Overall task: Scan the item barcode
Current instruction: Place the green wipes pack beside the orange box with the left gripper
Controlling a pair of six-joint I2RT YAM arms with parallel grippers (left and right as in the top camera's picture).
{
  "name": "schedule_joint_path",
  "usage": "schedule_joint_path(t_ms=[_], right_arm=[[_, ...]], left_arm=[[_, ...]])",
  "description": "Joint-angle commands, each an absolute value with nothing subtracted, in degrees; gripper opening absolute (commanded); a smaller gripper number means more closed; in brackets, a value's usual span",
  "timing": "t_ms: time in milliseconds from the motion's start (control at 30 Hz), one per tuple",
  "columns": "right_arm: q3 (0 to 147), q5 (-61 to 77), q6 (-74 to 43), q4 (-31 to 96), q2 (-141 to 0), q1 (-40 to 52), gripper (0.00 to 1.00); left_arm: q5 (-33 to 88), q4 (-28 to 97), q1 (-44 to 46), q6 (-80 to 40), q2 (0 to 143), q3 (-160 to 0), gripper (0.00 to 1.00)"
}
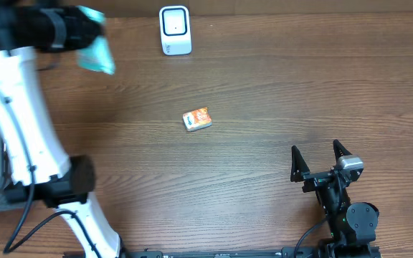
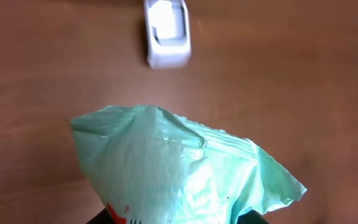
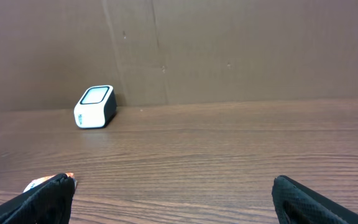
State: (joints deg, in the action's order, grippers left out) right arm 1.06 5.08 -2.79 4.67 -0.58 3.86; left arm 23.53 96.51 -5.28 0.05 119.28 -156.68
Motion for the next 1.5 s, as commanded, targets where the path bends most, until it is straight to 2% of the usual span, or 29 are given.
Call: schedule_joint_path(t_ms=[0, 133, 200, 467, 633, 700, 767, 833, 867, 900, 933, 1133, 1167, 1300, 1467], right_arm=[[0.5, 4.5, -3.0, 4.4, -0.2, 4.2, 1.0], [0.5, 4.5, -3.0, 4.4, -0.2, 4.2, 1.0], [0.5, 4.5, -3.0, 4.4, -0.2, 4.2, 1.0], [0.5, 4.5, -3.0, 4.4, -0.2, 4.2, 1.0], [0.5, 4.5, -3.0, 4.4, -0.2, 4.2, 1.0], [0.5, 4.5, -3.0, 4.4, -0.2, 4.2, 1.0], [0.5, 4.5, -3.0, 4.4, -0.2, 4.2, 1.0], [0.5, 4.5, -3.0, 4.4, -0.2, 4.2, 1.0], [0.5, 4.5, -3.0, 4.4, -0.2, 4.2, 1.0], [0.5, 4.5, -3.0, 4.4, -0.2, 4.2, 1.0], [0.5, 4.5, -3.0, 4.4, -0.2, 4.2, 1.0], [0.5, 4.5, -3.0, 4.4, -0.2, 4.2, 1.0], [0.5, 4.5, -3.0, 4.4, -0.2, 4.2, 1.0], [0.5, 4.5, -3.0, 4.4, -0.2, 4.2, 1.0], [0.5, 4.5, -3.0, 4.4, -0.2, 4.2, 1.0]], left_arm=[[12.1, 96.8, 1.5, -2.0, 118.8, -150.1, 0.13], [0.6, 95.4, 8.9, -8.3, 118.8, -137.1, 0.11], [-1.5, 93.3, 11.1, -9.8, 118.8, -130.9, 0.11], [-1.8, 79.2, 15.8, -17.3, 118.8, -108.6, 0.09], [-0.4, 72.1, 16.8, -20.0, 118.8, -100.2, 0.14], [-0.3, 69.4, 17.1, -21.7, 118.8, -97.6, 0.23], [0.4, 66.9, 17.1, -23.6, 118.8, -95.4, 0.41], [2.7, 64.4, 17.1, -24.2, 118.8, -93.7, 0.55], [3.8, 63.4, 17.1, -24.3, 118.8, -93.0, 0.65], [5.0, 62.2, 17.1, -24.3, 118.8, -92.3, 0.8], [6.4, 60.9, 17.1, -24.3, 118.8, -91.7, 1.0], [8.3, 58.0, 16.8, -21.5, 118.5, -91.1, 1.0], [8.4, 58.3, 16.4, -21.0, 118.4, -91.7, 0.97], [7.6, 63.5, 13.5, -21.0, 116.8, -98.3, 0.91], [3.5, 72.5, 8.2, -21.2, 111.1, -111.0, 0.91]])
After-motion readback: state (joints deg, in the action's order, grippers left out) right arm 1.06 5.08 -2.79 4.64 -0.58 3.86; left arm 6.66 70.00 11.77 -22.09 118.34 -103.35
